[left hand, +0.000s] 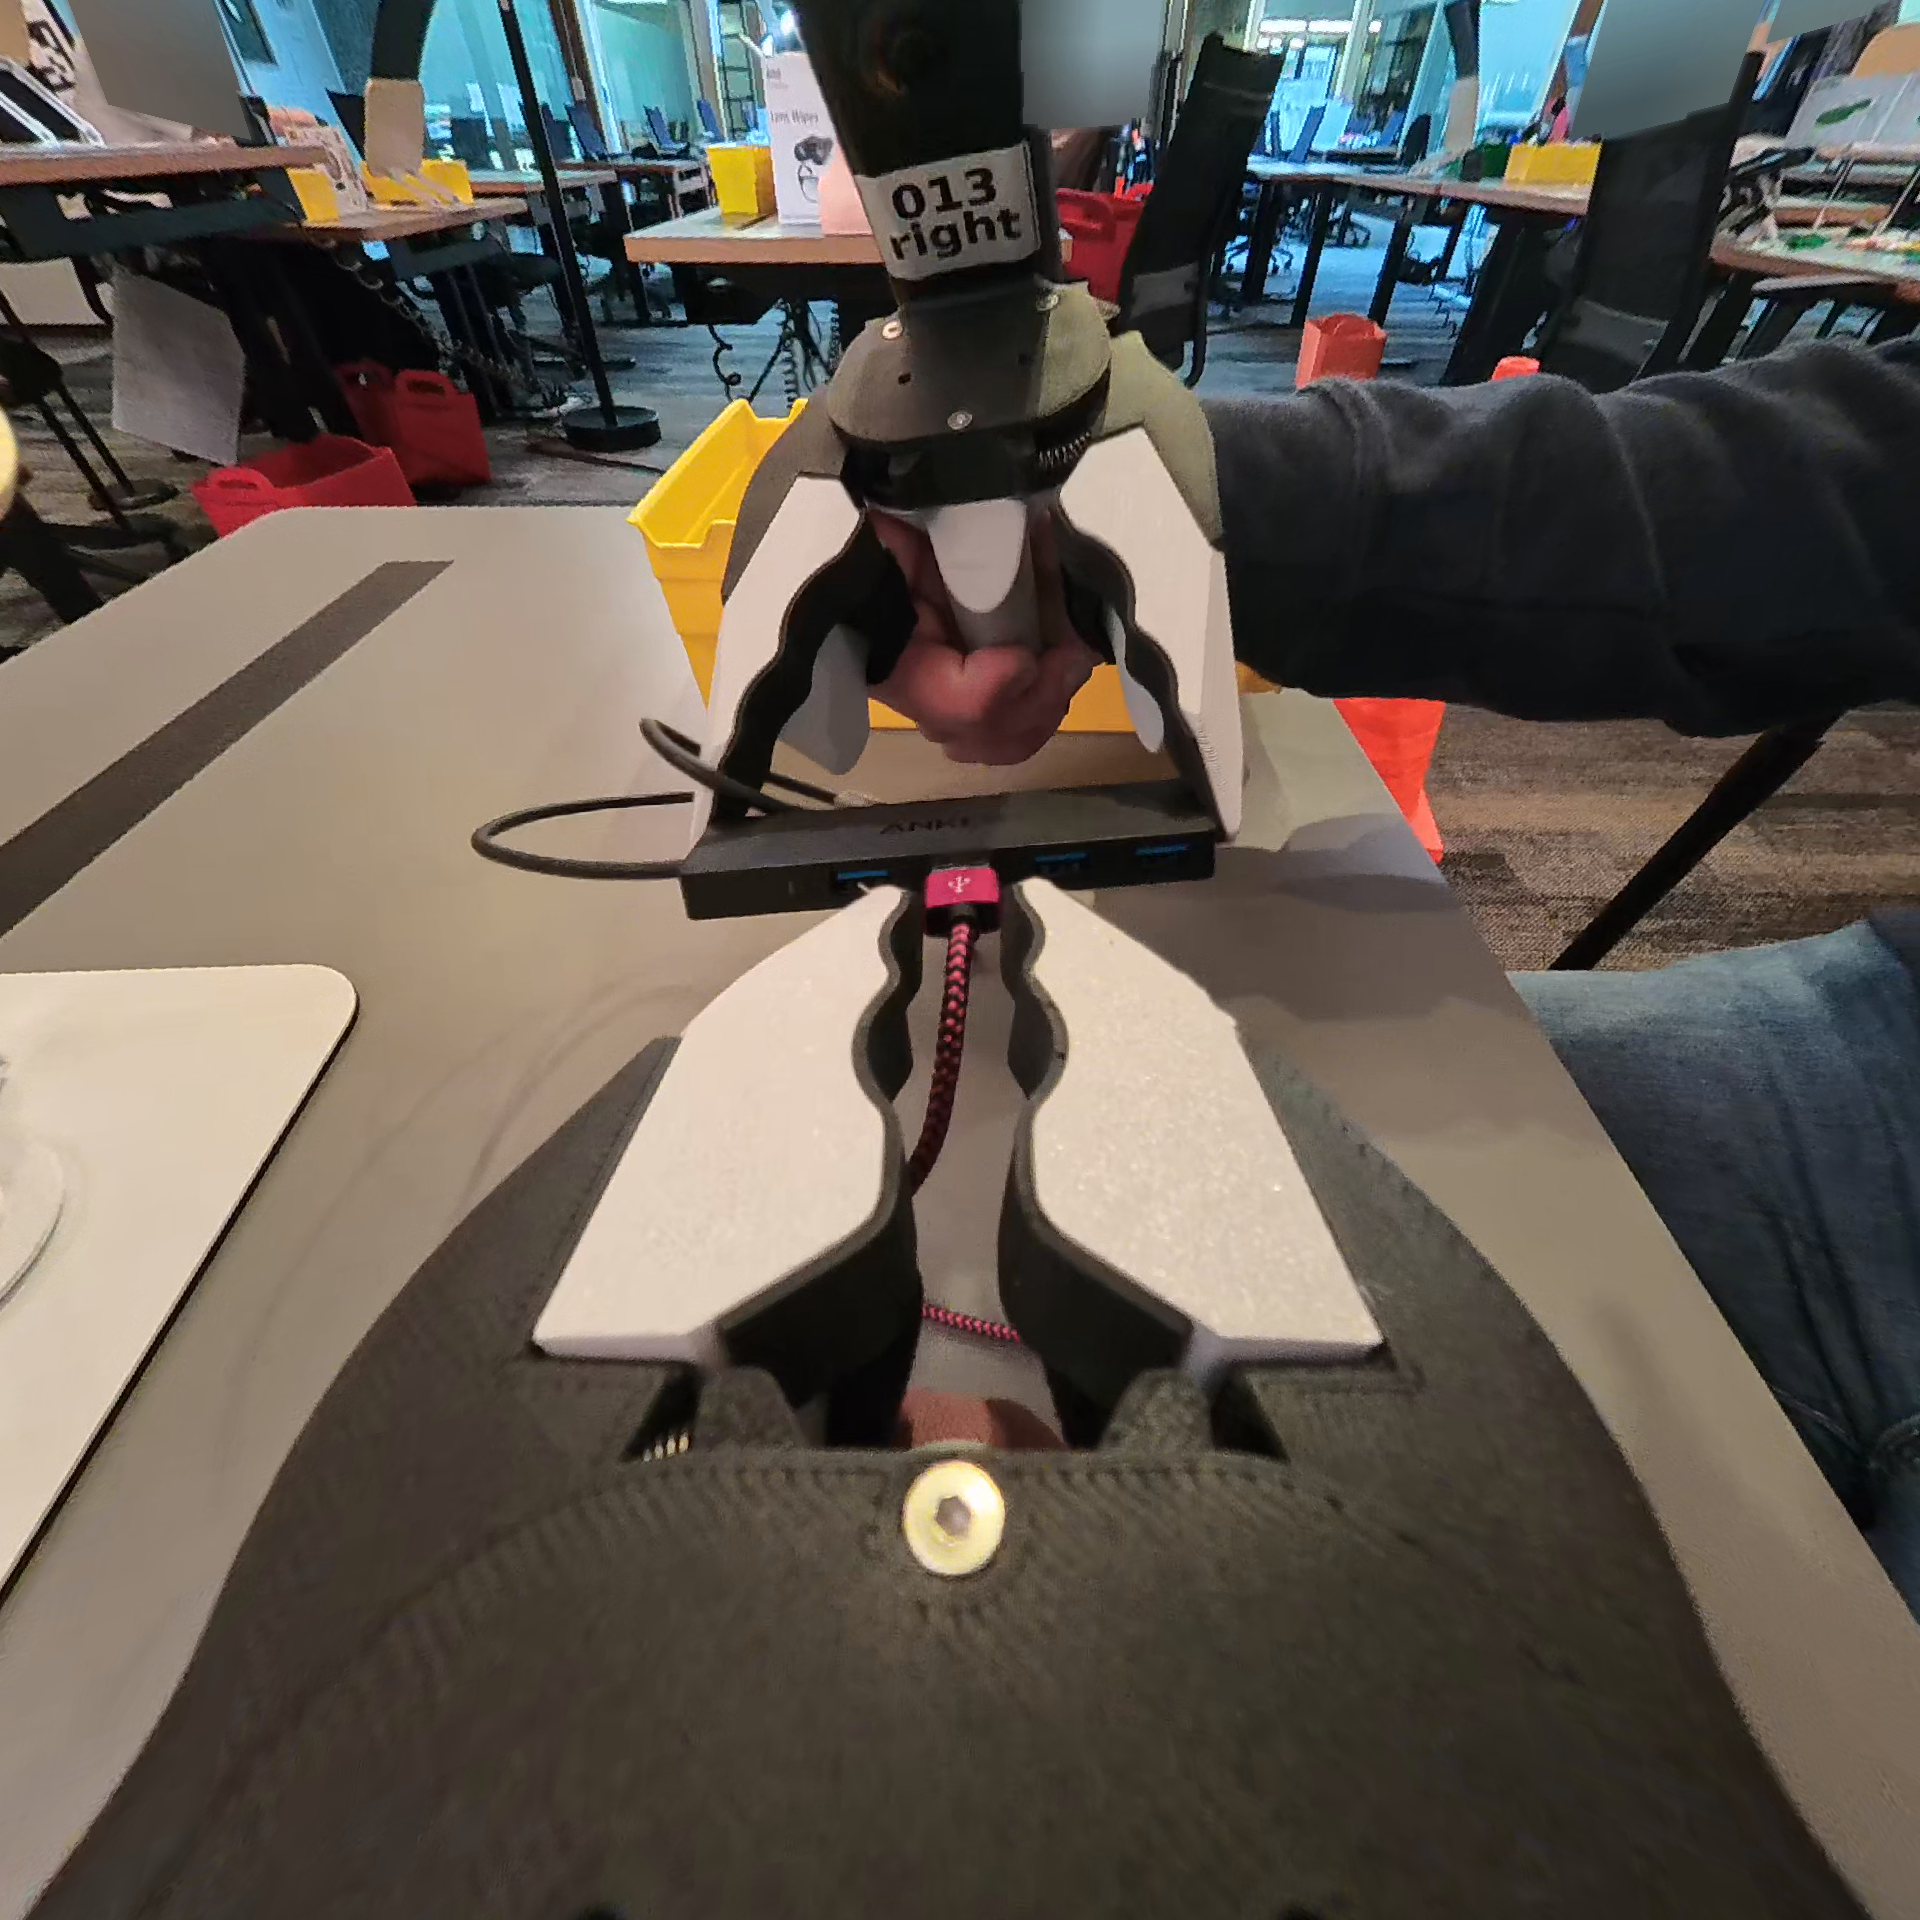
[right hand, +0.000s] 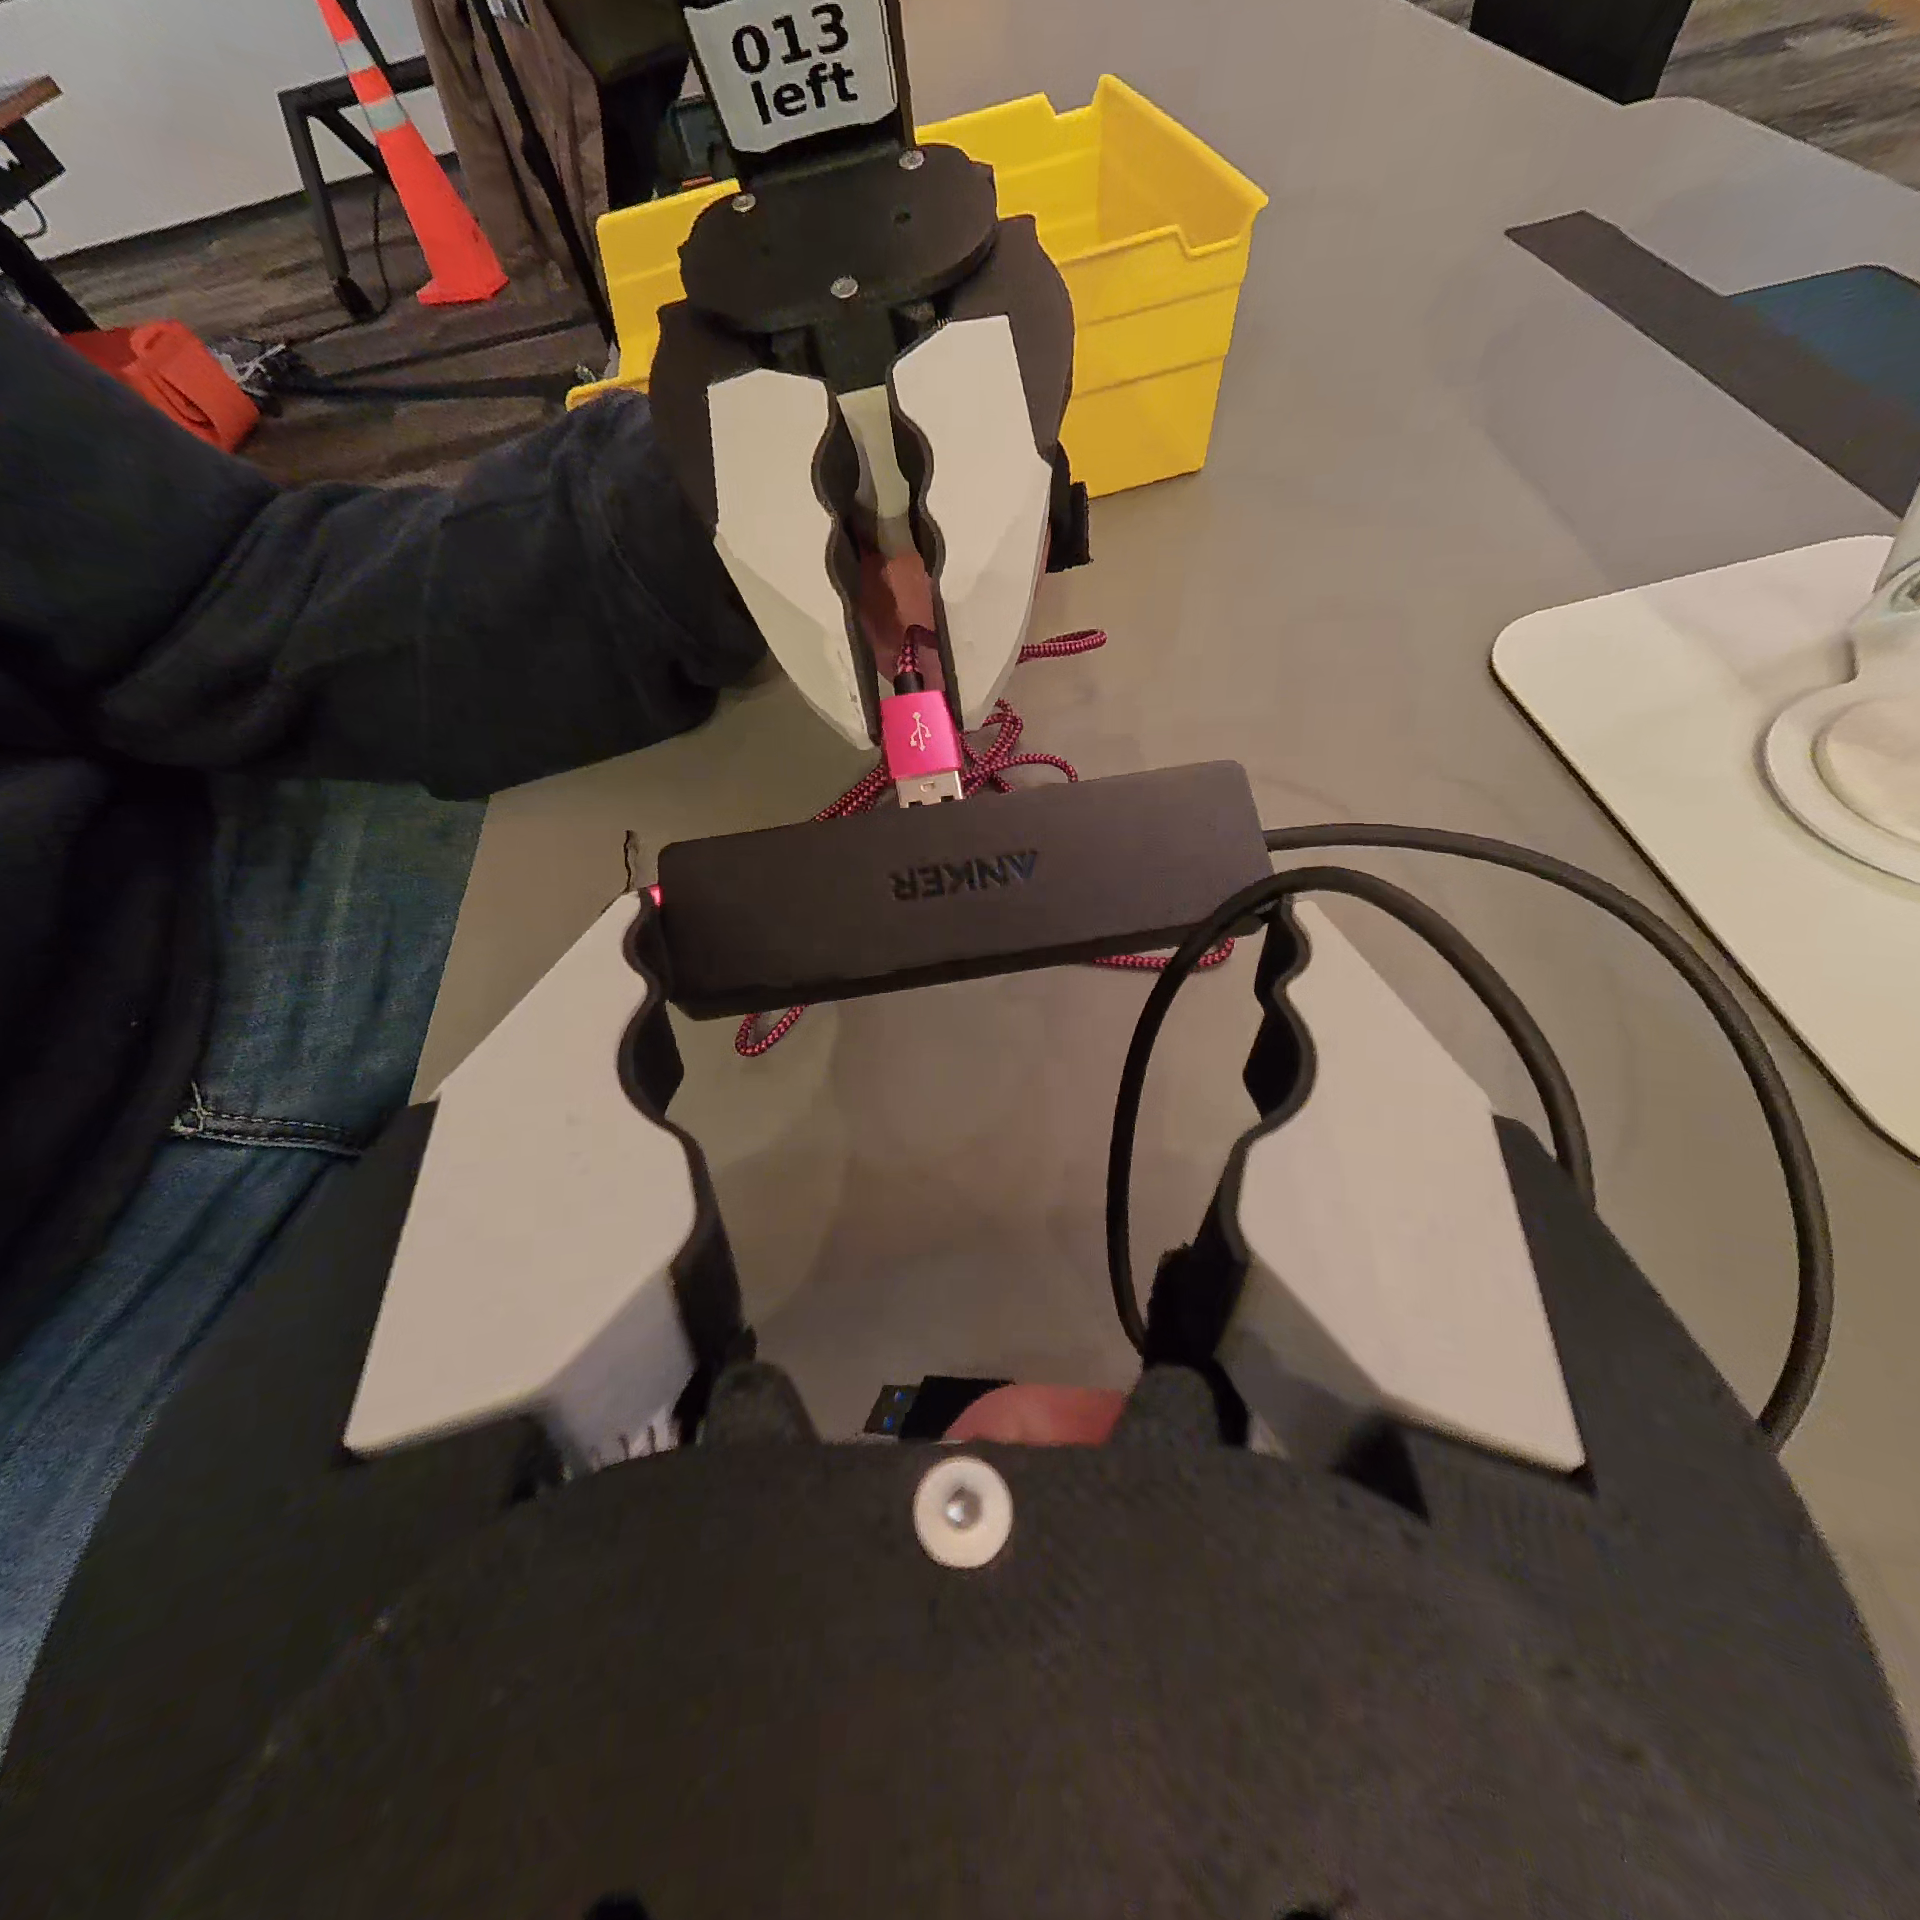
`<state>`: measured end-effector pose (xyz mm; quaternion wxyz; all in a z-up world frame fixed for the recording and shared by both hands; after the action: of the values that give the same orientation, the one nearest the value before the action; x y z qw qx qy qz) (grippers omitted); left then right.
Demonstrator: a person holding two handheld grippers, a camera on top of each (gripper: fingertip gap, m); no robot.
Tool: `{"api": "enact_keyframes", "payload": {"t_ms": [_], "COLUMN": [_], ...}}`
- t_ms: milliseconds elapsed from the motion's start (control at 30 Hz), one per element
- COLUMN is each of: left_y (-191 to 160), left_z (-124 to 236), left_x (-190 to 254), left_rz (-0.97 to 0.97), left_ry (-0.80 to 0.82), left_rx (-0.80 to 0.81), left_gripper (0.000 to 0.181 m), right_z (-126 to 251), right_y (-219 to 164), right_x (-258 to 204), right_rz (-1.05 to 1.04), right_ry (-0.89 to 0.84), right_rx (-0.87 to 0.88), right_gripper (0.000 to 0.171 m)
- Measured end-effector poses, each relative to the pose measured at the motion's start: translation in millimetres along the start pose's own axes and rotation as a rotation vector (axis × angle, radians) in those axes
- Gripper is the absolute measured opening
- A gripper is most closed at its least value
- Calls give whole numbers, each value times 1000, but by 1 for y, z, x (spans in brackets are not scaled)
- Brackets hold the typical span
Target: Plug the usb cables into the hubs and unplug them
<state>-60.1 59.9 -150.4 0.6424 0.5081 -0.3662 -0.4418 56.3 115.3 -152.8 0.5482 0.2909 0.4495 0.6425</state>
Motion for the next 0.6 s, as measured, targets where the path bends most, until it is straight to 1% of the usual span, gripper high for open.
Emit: {"api": "enact_keyframes", "payload": {"t_ms": [200,500,533,567,600], "left_y": [0,3,1,-1,-4], "left_z": [-2,-5,-10,-22,-36], "left_x": [0,0,2,13,18], "left_rz": [-3,-20,-27,-50,-81], "left_ry": [4,32,16,-52,-40], "left_rx": [18,43,23,-9,-55], "left_gripper": [14,14,14,16,18], "right_z": [3,2,1,1,1], "right_y": [1,3,5,9,12], "right_x": [0,0,4,9,11], "right_rz": [-25,-37,-55,-66,-63], "right_ry": [-2,-12,-58,-100,-94], "right_rx": [63,113,135,169,205], "right_gripper": [111,110,69,49,39]}}
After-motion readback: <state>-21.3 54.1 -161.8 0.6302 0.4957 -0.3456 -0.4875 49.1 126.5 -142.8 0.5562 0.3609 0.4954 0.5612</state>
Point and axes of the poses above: each gripper's, where its closed fingertips meet, z back along the fingers, y out of its top, x = y × z across the jaws, the point moved 6 cm from there along z, back along the fingers, and after that the axes turned 5 degrees about -y, right-handed, at the moved point
